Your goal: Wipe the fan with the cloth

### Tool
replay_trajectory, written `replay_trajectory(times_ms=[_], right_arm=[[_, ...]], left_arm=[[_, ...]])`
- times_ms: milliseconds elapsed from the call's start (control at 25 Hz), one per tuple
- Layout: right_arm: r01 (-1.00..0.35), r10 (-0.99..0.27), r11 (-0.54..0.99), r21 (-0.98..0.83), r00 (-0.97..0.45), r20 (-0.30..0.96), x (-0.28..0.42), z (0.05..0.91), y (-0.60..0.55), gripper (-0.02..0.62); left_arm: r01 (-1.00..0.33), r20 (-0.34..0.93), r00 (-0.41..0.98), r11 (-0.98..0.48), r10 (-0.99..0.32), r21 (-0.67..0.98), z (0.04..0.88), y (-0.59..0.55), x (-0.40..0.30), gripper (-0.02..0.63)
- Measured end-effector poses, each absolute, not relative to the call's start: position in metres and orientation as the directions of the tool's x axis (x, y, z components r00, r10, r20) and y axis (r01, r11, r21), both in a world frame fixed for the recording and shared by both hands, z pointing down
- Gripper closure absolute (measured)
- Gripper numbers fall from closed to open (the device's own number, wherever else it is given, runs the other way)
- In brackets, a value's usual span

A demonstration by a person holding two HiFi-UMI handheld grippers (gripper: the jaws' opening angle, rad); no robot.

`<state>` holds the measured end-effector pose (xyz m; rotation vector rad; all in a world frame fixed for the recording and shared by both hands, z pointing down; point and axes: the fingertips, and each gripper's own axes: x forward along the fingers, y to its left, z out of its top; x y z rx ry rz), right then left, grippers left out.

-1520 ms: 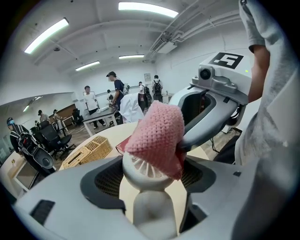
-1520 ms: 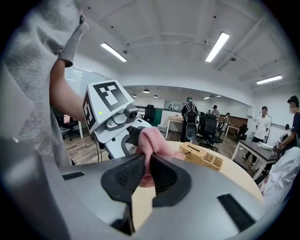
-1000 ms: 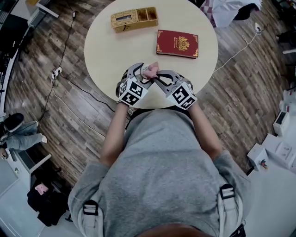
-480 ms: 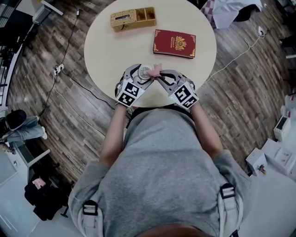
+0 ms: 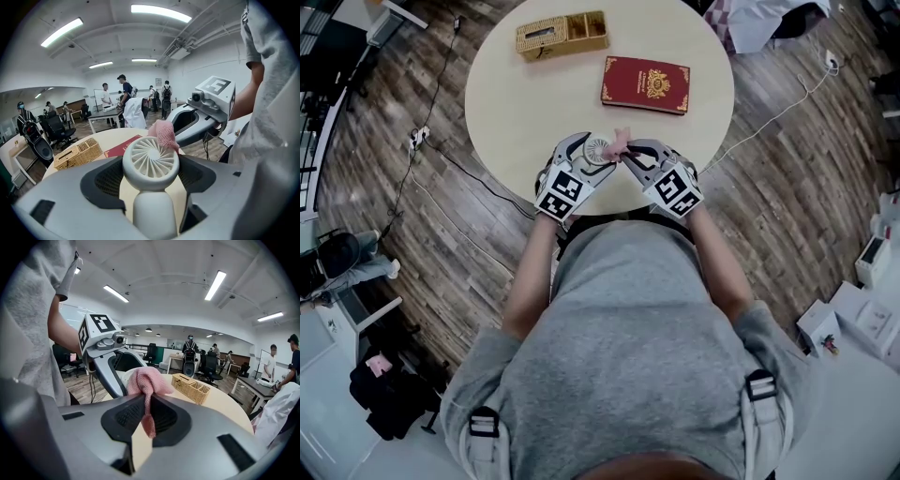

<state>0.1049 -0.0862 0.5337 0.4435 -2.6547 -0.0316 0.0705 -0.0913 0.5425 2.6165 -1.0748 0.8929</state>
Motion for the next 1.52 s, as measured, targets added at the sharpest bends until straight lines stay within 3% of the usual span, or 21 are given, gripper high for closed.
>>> replay_trajectory(times_ms=[800, 1520], right_arm=[[-0.263, -0.307, 0.951, 0.159, -0.856, 0.416, 0.113, 0.519, -0.114, 0.551], [-0.232, -0.246, 0.969, 0.083, -0.892, 0.379, 0.12, 0.518, -0.085, 0.551]], left_arm=[[-0.611, 0.566, 0.628, -0.789, -0.534, -0.065, 0.543, -0.074, 0.109, 0.236], [-0.716, 0.465, 0.654, -0.687, -0.596, 0.126, 0.534, -0.092, 0.089, 0.236]])
